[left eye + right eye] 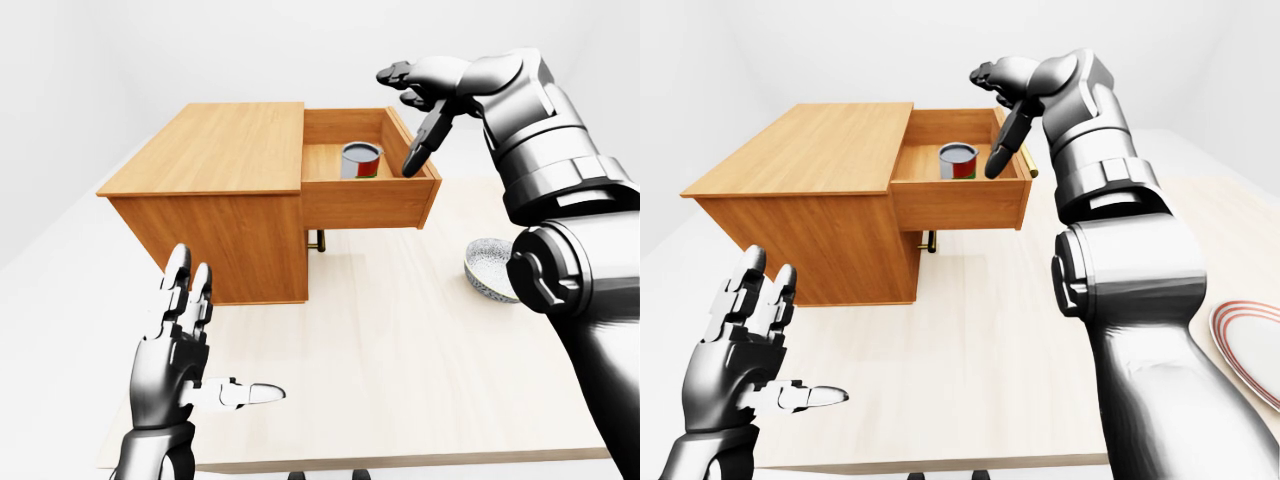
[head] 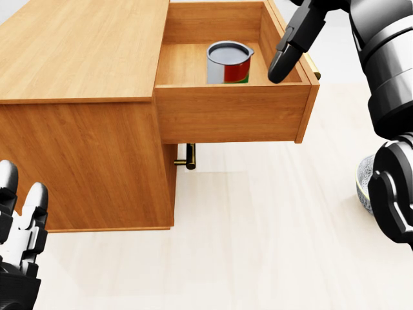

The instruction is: Put the ketchup in the top drawer of the cabinet.

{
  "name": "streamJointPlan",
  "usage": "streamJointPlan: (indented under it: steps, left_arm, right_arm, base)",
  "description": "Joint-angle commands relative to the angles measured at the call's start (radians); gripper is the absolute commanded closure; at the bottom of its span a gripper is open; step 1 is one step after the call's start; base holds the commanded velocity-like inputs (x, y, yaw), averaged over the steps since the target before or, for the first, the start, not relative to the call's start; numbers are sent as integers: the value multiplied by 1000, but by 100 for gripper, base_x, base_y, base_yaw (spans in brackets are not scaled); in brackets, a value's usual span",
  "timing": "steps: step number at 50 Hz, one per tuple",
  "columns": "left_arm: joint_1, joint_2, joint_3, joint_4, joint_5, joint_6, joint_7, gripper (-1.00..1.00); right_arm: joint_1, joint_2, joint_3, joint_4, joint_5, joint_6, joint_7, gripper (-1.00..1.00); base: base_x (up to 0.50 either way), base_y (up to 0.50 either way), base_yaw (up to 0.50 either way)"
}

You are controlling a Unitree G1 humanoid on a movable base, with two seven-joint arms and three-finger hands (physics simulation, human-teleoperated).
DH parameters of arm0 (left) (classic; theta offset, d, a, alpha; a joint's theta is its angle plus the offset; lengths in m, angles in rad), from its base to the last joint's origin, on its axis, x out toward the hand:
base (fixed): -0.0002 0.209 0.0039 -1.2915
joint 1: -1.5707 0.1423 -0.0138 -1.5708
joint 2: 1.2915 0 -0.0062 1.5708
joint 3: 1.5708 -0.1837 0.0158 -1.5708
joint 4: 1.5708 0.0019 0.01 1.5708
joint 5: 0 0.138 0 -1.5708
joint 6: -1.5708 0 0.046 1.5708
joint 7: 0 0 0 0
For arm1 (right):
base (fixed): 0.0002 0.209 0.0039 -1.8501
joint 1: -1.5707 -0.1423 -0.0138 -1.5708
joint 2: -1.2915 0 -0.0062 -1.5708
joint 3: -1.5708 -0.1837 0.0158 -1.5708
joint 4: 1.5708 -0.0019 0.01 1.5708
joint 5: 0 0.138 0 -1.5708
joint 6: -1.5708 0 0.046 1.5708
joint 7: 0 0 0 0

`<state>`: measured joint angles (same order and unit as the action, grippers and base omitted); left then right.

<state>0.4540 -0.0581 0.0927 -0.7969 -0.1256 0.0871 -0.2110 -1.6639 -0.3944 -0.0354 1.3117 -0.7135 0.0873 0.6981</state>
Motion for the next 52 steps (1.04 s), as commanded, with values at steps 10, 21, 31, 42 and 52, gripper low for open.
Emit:
streamJointPlan:
  steps: [10,21,31,42,52]
  left_arm:
    - [-6,-2,1,6,3,0,2,-100]
    - [1,2,-7,4,5,-2,7,-100]
    - [2,0,12,-14,-12,0,1,-100]
    - [3,-7,15,-22,-10,0,-5,-100]
    - [9,-9,15,-29,-10,0,-7,-100]
  right_arm:
    - [-12,-9,1,-2,-25,0,0,-100]
    - [-132,-57,31,-10,-97,0,0,-100]
    - [-242,-118,32,-29,-172,0,0,-100]
    - [-317,-199,-17,-102,-152,0,0,-100]
    - [-123,-322,-71,-590,-113,0,0,-100]
  base:
    - [0,0,0]
    - [0,0,0]
    - [0,0,0]
    - [0,0,0]
    - [0,0,0]
